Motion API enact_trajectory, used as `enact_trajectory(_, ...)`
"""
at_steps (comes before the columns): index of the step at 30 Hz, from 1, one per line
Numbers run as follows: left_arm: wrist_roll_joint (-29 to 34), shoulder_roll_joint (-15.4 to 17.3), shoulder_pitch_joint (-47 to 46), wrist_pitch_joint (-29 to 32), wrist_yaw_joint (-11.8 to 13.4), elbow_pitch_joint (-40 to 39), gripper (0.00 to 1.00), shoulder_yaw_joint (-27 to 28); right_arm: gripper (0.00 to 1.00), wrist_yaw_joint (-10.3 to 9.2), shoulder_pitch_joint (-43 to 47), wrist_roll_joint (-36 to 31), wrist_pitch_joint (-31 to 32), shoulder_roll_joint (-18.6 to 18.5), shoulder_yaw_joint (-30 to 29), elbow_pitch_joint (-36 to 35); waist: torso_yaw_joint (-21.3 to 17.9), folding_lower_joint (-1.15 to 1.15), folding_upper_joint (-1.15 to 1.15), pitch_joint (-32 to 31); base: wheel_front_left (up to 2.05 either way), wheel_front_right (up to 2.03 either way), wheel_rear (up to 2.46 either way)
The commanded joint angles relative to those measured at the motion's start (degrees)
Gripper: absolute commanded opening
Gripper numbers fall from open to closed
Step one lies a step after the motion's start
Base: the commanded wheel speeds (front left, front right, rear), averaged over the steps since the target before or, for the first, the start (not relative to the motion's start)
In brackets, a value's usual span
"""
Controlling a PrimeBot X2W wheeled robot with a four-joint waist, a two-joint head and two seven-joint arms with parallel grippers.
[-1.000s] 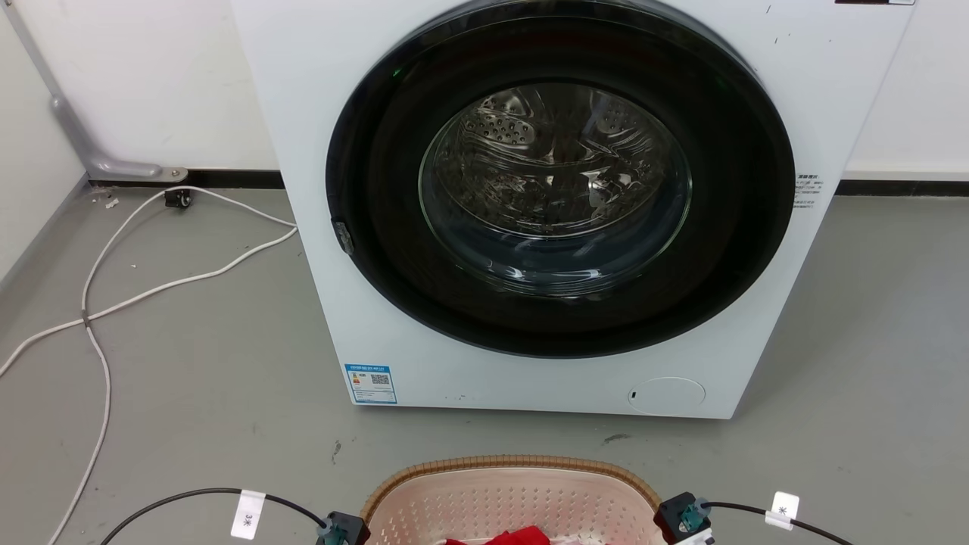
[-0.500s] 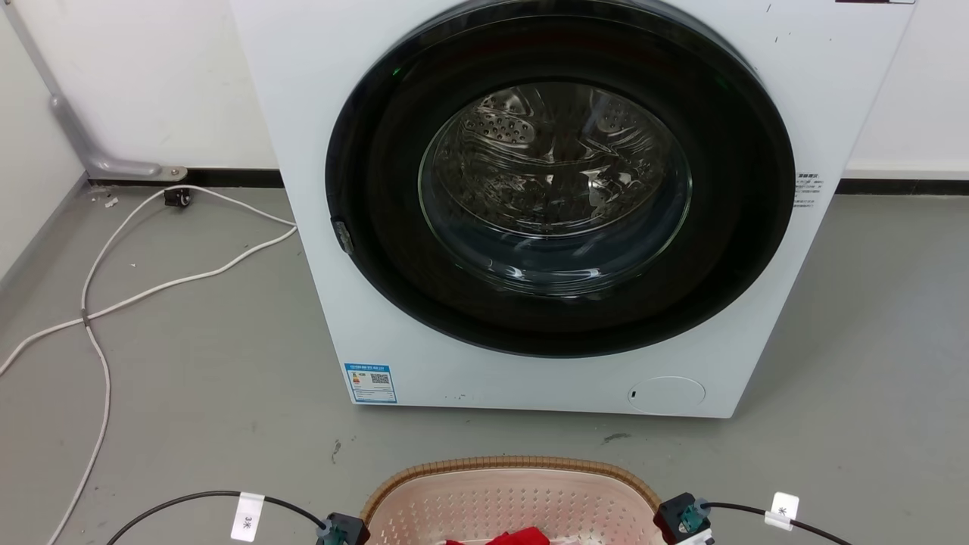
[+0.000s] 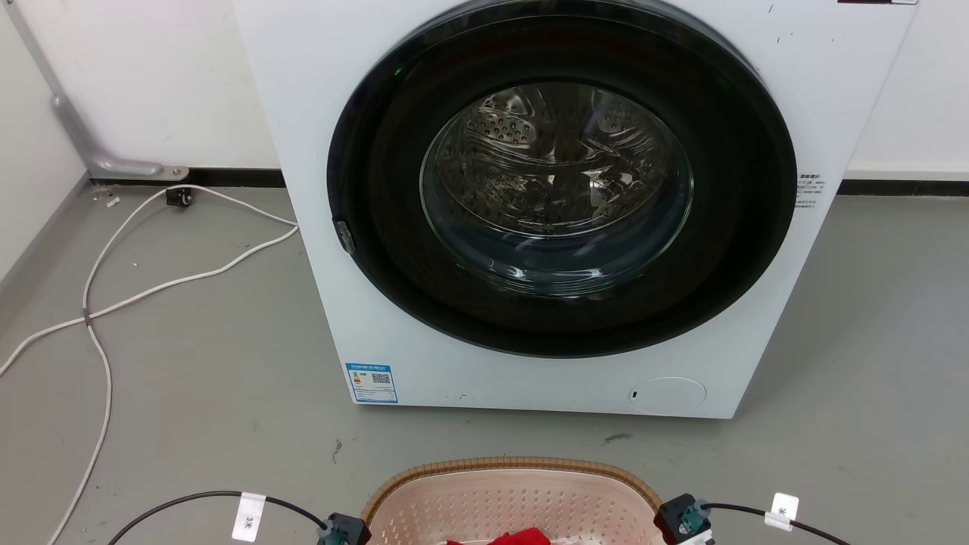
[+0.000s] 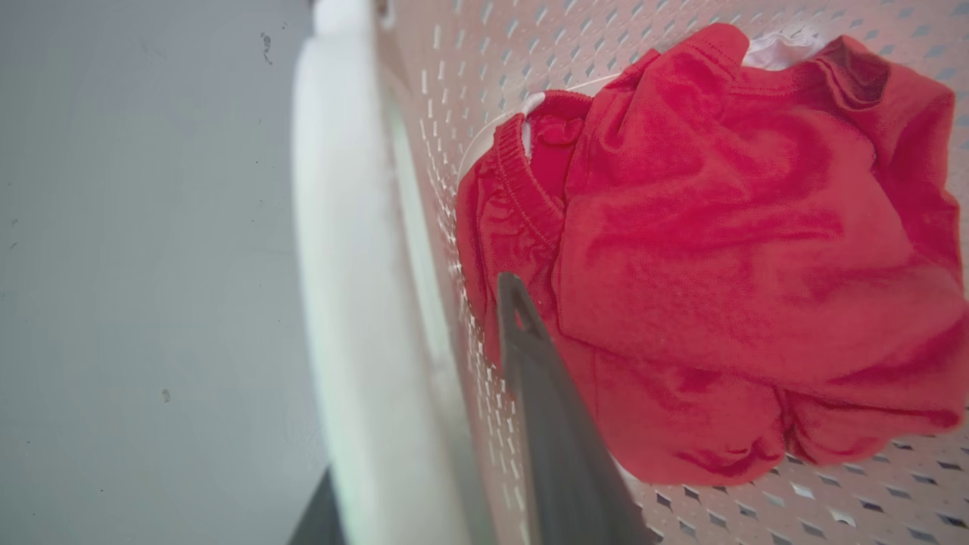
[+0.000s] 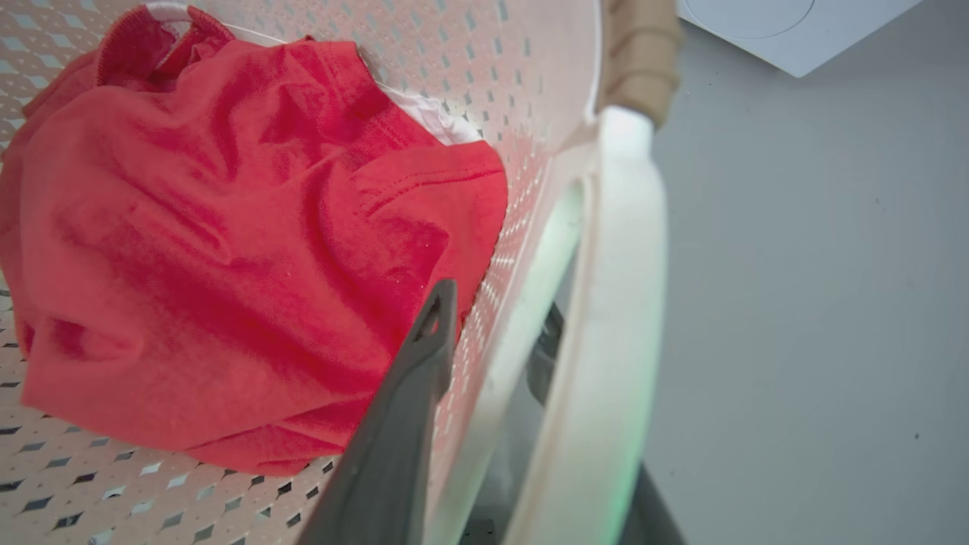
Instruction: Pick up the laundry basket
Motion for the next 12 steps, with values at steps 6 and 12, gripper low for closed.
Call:
enact_trajectory(6,0.6,1.5,-1.1,-0.6,-0.2,0.8,0.0,-1.2,0.0,0.77,-0.8,-0.4,0.1,-1.6,1.5,0.6,0.1,0.0,0.0,0.0,0.0,0.0,0.0)
enact_trajectory(12,0.1,1.3,-0.9,-0.7,-0.2,0.8,0.0,-1.5,0.0,0.77,-0.8,0.1,0.0,-1.6,2.2,0.6,0.1,0.0,0.0,-0.1,0.0,0.0,0.0)
